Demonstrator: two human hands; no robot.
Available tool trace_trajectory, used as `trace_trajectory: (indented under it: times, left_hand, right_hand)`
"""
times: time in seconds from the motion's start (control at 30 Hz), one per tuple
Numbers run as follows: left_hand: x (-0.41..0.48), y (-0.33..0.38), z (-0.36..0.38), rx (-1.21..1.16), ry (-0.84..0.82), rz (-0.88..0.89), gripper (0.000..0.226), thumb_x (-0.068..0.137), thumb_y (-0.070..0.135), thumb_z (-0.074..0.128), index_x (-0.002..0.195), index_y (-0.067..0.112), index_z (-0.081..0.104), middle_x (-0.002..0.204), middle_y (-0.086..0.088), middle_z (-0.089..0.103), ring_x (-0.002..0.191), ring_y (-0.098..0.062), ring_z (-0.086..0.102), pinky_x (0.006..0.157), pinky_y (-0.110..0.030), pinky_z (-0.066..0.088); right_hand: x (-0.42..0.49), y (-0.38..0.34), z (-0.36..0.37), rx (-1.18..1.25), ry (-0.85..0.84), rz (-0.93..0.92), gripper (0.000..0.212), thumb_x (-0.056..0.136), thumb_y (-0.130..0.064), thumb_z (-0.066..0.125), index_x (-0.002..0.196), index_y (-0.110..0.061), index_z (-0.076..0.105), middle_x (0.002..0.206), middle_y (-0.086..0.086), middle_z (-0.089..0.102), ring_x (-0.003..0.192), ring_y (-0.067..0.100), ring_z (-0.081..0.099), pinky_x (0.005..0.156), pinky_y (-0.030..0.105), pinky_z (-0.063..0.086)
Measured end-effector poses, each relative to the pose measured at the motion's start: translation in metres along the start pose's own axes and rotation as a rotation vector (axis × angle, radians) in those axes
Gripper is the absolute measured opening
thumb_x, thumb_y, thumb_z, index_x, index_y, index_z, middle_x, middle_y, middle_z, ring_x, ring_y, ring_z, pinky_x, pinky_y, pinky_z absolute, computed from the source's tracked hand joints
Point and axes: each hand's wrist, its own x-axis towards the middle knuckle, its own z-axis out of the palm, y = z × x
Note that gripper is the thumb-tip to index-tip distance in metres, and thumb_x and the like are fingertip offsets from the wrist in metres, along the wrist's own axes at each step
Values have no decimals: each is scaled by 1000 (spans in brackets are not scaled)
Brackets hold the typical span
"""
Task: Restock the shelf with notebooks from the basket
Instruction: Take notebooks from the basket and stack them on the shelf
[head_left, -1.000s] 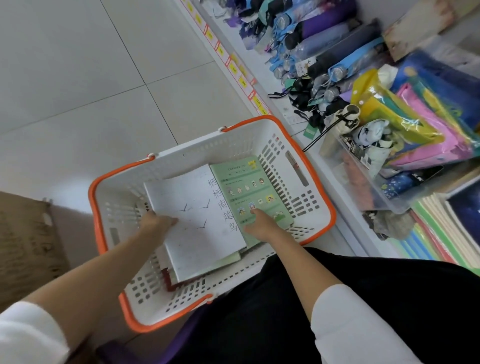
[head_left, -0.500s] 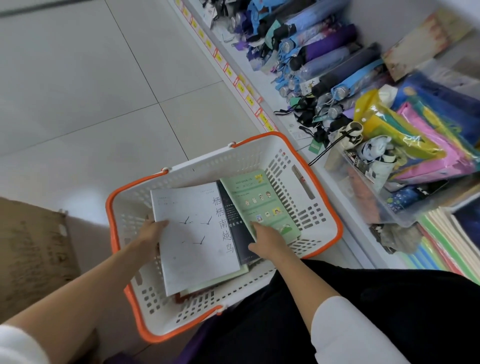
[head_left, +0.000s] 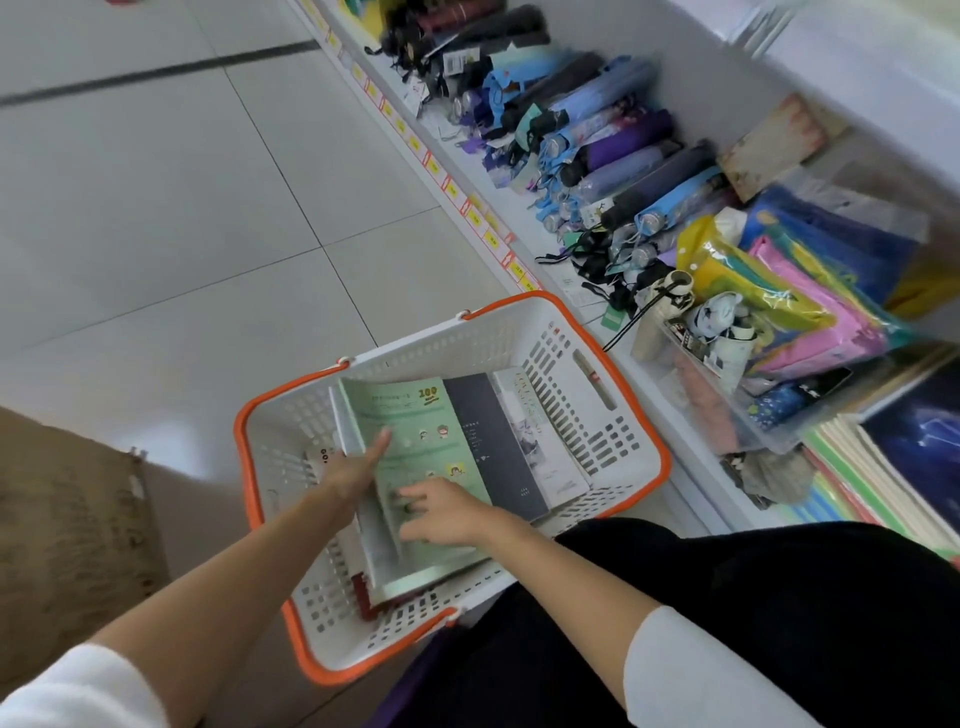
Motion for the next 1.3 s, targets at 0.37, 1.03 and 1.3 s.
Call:
trace_trajectory:
  times: [0.37, 1.03, 1.3]
  left_hand:
    - [-56, 80, 28, -103, -398, 135, 23, 92, 13, 57, 114, 9, 62, 105, -15, 72, 80, -29, 73, 62, -41, 60]
    - [-305, 230, 279, 29, -971, 424, 32, 99, 16, 43, 130, 16, 50, 120, -12, 65, 98, -28, 65, 75, -42, 53]
    - [-372, 229, 370, 391, -1063, 688, 36, 95, 5, 53, 131, 12, 51, 122, -8, 65, 91, -19, 68, 63, -27, 60]
  right_hand:
    - [-85, 26, -133, 506, 493, 78, 46, 84, -36, 70, 120, -10, 58, 116, -1, 62, 100, 20, 60, 81, 33, 49]
    - [-436, 12, -233, 615, 1354, -361, 18, 91, -5, 60, 107, -2, 68, 96, 15, 73, 83, 28, 71, 83, 42, 58]
    - [-515, 43, -268, 806, 1772, -417, 20, 93, -5, 57, 111, 0, 65, 103, 12, 69, 75, 17, 65, 59, 19, 56]
